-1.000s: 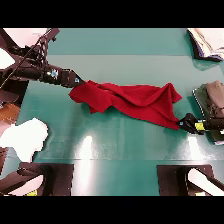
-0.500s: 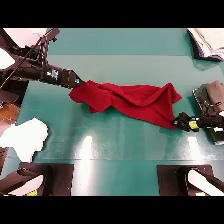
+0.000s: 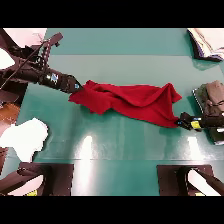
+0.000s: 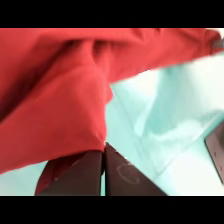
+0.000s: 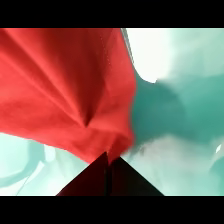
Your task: Fold the shirts.
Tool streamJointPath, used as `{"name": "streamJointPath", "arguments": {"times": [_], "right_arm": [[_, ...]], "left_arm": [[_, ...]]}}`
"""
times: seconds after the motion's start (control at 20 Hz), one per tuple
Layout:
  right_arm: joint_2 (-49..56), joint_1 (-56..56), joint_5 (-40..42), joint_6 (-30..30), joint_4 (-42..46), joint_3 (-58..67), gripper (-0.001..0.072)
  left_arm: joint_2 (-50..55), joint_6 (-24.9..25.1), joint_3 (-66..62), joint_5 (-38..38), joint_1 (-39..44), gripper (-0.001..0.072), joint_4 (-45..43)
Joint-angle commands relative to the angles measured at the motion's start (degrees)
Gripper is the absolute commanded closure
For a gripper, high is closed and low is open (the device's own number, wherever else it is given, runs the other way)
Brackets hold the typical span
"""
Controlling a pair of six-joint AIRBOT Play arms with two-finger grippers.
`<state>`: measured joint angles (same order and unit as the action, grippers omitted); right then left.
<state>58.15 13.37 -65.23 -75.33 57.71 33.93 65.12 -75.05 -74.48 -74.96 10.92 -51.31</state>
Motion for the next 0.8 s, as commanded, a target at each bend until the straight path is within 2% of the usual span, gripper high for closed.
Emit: {"name": "streamJointPath", "arguments": {"times": [0.0,0.1,0.2,0.25,0.3,0.35,0.4,0.5,0.6,0.65,0.75], "right_arm": [[-6.67,4.46,-2.01,-0.02,2.12,0.07,0.0698],[-9.75,9.25,-3.54,-0.02,1.88,0.07,0.0699],[-11.39,12.11,-4.17,-0.02,1.9,0.07,0.0699],[-11.56,12.48,-4.2,-0.04,1.84,0.07,0.0699],[-11.52,12.39,-4.22,-0.04,1.81,0.07,0.0698],[-11.52,11.93,-4.22,-0.04,1.84,0.07,0.0698],[-11.52,11.19,-4.2,-0.04,1.84,0.07,0.0698],[-11.52,9.49,-4.17,-0.04,1.88,0.07,0.0698],[-11.52,8.44,-4.07,-0.04,1.92,0.07,0.0698],[-11.52,8.52,-3.74,-0.04,1.92,0.07,0.0699],[-11.52,8.52,-3.76,-0.04,1.99,0.07,0.0698]], "left_arm": [[-0.09,-0.02,1.29,-5.62,3.8,0.0684,0.11],[-0.07,0.11,4.7,-7.54,8.63,0.0683,-0.35],[-0.07,-0.85,8.35,-8.79,11.3,0.0681,-4.37],[-0.07,-2.21,9.86,-9.22,11.61,0.0612,-5.81],[-0.07,-2.99,10.99,-10.19,11.58,0.0226,-7.1],[-0.07,-4.0,11.26,-11.32,11.45,0.0037,-9.64],[-0.35,-5.07,11.26,-12.07,11.47,0.01,-13.25],[-2.19,-6.67,11.26,-11.15,11.45,0.01,-21.59],[-4.9,-10.64,11.3,-8.61,11.37,0.0099,-31.36],[-6.16,-12.87,11.93,-6.43,10.56,0.0099,-34.1],[-7.74,-16.37,16.13,-1.11,6.47,0.0099,-33.62]]}}
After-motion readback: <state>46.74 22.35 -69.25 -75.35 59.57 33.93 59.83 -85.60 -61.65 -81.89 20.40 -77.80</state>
